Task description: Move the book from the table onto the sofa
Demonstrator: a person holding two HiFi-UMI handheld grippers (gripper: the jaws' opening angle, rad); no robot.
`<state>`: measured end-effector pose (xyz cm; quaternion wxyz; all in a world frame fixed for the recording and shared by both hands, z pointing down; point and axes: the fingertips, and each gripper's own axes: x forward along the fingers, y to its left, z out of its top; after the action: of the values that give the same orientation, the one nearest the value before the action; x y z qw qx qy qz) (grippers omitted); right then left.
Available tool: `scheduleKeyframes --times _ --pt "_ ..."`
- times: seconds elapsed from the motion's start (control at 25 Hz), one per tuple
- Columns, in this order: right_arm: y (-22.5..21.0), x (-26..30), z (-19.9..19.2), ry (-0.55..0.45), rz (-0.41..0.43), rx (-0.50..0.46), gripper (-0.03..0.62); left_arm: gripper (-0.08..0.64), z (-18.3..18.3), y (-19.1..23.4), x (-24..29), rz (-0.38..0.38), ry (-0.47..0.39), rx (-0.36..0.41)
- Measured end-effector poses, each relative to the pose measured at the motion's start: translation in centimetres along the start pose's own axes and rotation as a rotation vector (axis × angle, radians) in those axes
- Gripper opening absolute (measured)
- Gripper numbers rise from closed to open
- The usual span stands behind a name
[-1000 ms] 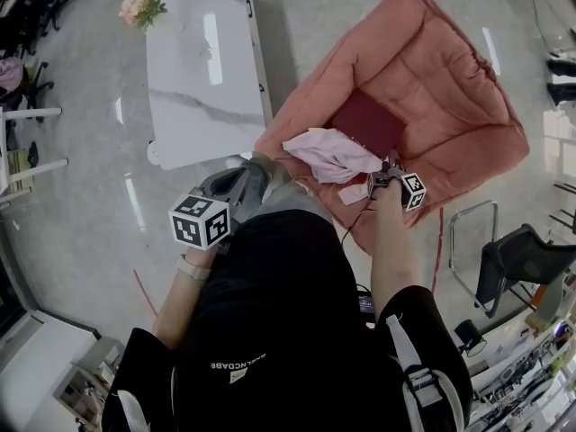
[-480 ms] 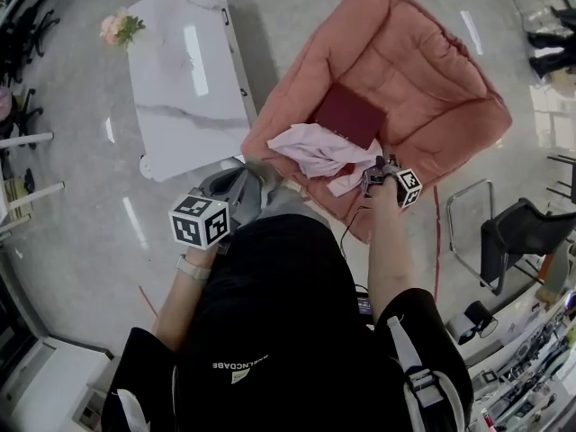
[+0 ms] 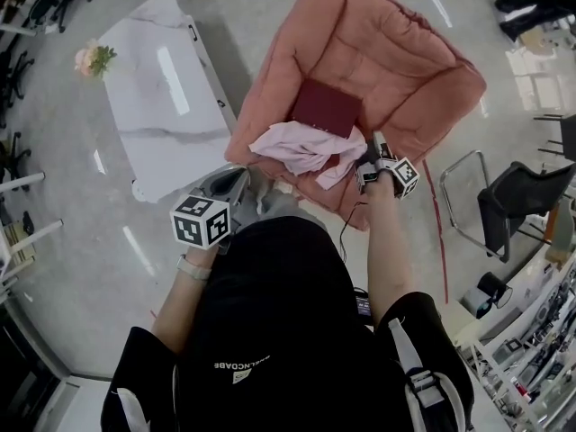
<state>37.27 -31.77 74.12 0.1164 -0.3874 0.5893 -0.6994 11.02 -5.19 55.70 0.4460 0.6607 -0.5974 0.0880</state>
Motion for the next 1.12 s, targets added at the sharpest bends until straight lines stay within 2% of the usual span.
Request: scheduleKeyframes --times 0.32,0.56,0.8,1.04,1.12 --pt "7.6 -4.1 -2.4 0.023 0.132 -0.145 0.272 0.015 2.4 -1.0 -0.3 -0.079 0.004 0.072" --pt "12.6 -7.4 -5.0 0.003 0.199 -0.245 0.247 0.015 5.5 -2.2 -0.4 -0.177 -0.014 0.116" --pt "17.3 -10.1 -8.0 -0.046 0.192 -0.376 0.189 0.015 8.0 -3.9 0.4 -0.282 -0.007 0.175" --pt "21.9 -13.2 -9.4 -0.111 0.174 -0.532 0.138 0.015 9.9 -6.7 0.9 -0.376 0.002 0.255" --pt "23.6 -14.0 -10.1 -0.125 0.196 -0.58 0.124 0.015 10.5 -7.8 1.0 -0.408 -0.007 0.287"
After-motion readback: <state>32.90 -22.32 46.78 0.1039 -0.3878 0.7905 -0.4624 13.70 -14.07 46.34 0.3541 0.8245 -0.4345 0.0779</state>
